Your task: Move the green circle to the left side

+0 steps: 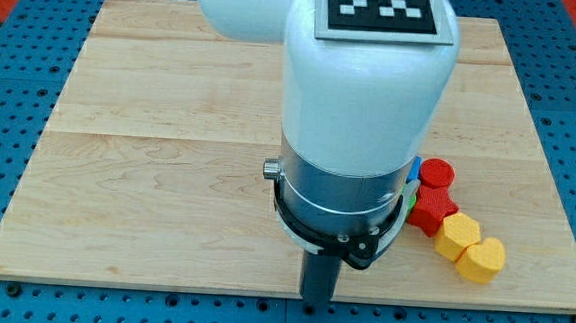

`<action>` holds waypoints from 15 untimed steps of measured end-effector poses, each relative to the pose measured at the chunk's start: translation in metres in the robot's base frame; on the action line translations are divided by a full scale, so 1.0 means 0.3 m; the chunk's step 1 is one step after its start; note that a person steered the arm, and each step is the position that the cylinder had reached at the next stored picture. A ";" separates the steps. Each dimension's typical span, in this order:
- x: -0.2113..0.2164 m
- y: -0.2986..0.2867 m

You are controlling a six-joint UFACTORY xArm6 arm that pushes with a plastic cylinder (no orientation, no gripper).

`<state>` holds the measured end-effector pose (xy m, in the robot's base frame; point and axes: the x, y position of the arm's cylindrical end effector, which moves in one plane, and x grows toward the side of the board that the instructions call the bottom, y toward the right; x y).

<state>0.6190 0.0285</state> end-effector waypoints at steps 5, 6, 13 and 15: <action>-0.400 0.265; -0.366 0.296; -0.091 -0.182; -0.075 0.346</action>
<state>0.5966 0.1324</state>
